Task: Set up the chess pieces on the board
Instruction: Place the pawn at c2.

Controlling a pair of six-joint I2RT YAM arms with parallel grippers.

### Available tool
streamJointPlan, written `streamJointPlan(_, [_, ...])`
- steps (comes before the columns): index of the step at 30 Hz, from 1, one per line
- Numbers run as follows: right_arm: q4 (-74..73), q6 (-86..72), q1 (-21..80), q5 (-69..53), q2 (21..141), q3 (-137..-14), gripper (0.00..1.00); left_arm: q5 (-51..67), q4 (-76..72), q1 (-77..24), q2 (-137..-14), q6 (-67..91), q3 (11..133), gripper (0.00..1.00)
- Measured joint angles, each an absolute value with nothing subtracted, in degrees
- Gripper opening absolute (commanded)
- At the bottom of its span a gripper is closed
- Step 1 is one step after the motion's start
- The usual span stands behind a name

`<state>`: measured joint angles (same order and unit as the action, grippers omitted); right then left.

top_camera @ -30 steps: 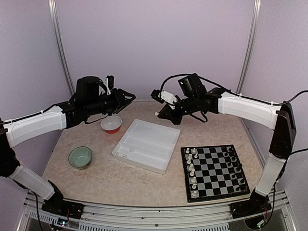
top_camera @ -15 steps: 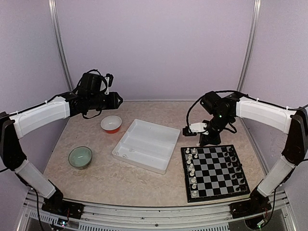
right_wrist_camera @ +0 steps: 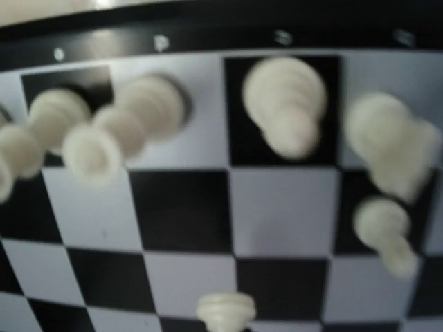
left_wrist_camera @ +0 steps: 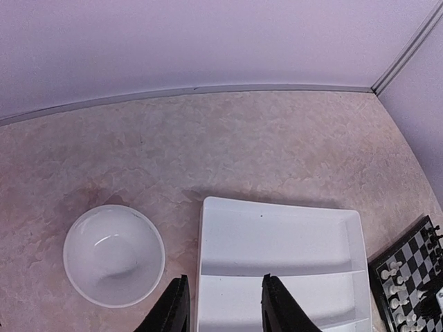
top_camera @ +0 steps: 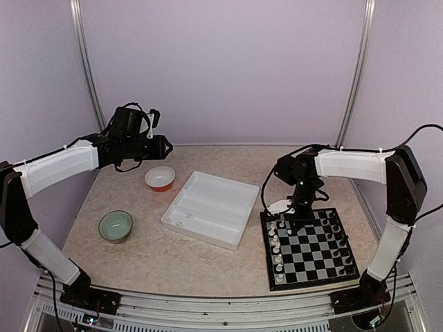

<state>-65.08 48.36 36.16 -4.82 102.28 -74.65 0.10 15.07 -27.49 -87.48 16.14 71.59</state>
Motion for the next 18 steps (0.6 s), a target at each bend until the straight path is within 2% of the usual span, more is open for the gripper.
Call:
streamJointPlan(7, [-66.0, 46.6, 37.1, -4.8, 107.4, -76.9, 0.02, 1.1, 15.1, -27.4, -87.5, 16.0, 71.6, 0.36])
streamJointPlan(18, [-66.1, 45.3, 37.4, -4.8, 109.2, -79.3, 0.05, 2.8, 15.1, -27.3, -87.5, 16.0, 71.6, 0.36])
